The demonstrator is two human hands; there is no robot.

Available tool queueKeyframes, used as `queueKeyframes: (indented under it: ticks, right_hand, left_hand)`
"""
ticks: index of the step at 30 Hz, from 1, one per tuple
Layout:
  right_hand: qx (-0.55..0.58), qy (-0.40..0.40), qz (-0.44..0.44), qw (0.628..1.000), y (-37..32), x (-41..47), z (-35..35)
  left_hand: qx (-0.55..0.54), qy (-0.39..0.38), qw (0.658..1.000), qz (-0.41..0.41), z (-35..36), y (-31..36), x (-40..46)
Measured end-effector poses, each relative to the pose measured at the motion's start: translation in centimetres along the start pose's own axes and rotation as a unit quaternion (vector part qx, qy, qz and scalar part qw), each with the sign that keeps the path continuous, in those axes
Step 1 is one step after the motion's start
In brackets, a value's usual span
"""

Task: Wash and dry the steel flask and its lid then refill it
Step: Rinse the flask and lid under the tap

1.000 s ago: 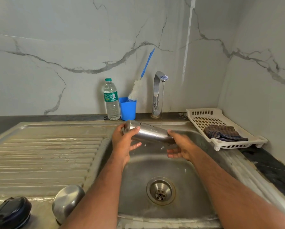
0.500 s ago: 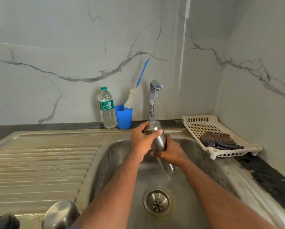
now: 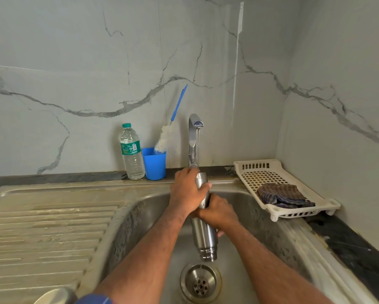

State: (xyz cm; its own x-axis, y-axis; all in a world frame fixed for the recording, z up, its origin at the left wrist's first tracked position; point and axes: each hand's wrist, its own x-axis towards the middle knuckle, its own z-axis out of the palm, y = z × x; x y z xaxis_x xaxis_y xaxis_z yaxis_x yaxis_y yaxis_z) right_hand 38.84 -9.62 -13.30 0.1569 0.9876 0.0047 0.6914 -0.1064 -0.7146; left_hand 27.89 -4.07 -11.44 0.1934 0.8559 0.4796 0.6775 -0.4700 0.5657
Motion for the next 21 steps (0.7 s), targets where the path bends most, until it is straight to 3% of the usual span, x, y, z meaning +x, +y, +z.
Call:
queueKeyframes:
  ticks: [4, 8, 13, 16, 21]
  right_hand:
    - [-0.001, 0.019, -0.013, 1.000, 0.3, 0.2, 0.1]
    - [0.065, -0.002, -0.008, 0.998, 0.7, 0.5, -0.2]
    - [0.093, -0.018, -0.019, 0.995, 1.0, 0.5, -0.5]
    - [0.096, -0.040, -0.015, 0.994, 0.7, 0.4, -0.2]
    - [0.115, -0.038, -0.015, 0.993, 0.2, 0.1, -0.5]
  left_hand:
    - [-0.012, -0.032, 0.999, 0.025, -0.5, 0.6, 0.3]
    - [-0.128, -0.069, 0.989, -0.012, -1.8, 0.7, 1.2]
    - [-0.284, -0.075, 0.950, -0.106, -2.1, -0.4, 0.0]
    - [-0.289, -0.063, 0.943, -0.150, -1.7, -0.2, -1.2]
    - [-0.281, -0.115, 0.918, -0.256, -1.1, 0.2, -2.8]
